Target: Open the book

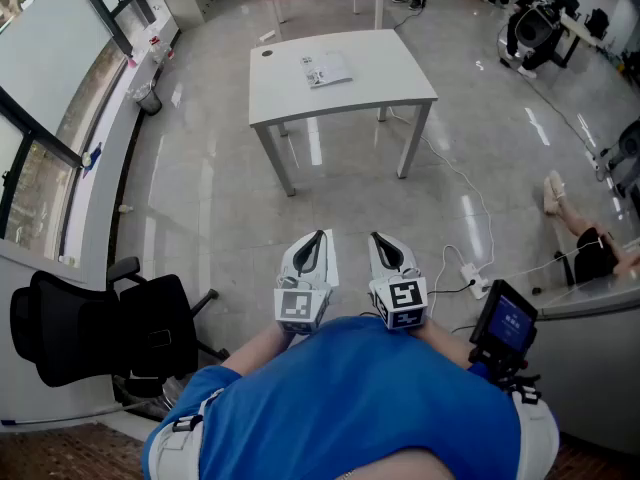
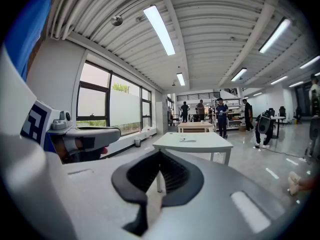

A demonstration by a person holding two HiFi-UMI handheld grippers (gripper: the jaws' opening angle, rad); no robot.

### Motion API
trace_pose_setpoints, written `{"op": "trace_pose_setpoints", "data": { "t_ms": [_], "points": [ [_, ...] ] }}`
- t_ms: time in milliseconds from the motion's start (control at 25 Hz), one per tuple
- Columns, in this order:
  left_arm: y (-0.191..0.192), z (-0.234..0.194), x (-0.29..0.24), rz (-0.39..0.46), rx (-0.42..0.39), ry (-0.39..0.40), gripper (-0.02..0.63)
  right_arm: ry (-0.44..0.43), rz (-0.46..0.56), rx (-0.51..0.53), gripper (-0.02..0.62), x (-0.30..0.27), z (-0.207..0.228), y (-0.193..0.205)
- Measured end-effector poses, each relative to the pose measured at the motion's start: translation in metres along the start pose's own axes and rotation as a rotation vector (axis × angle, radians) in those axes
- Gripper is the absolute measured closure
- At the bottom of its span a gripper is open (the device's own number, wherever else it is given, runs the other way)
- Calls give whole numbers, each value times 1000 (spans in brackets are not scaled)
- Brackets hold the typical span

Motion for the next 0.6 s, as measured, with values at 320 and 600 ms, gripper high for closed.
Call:
{"op": "trace_pose_setpoints", "data": {
  "t_ms": [320, 600],
  "points": [
    [8, -23, 2, 16, -4, -8, 598, -1, -3, 11, 592, -20, -14, -3],
    [8, -33, -34, -21, 20, 1, 598, 3, -17, 15, 592, -51, 8, -6]
  ]
}}
Point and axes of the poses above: the fingertips, and each gripper's own axes: x backward along the fingers, z to its right, y out of its underside, the point moved 9 cm from there along x, backward along the fingers, and after that the axes turned 2 degrees about -z, right-handed, at the moved point
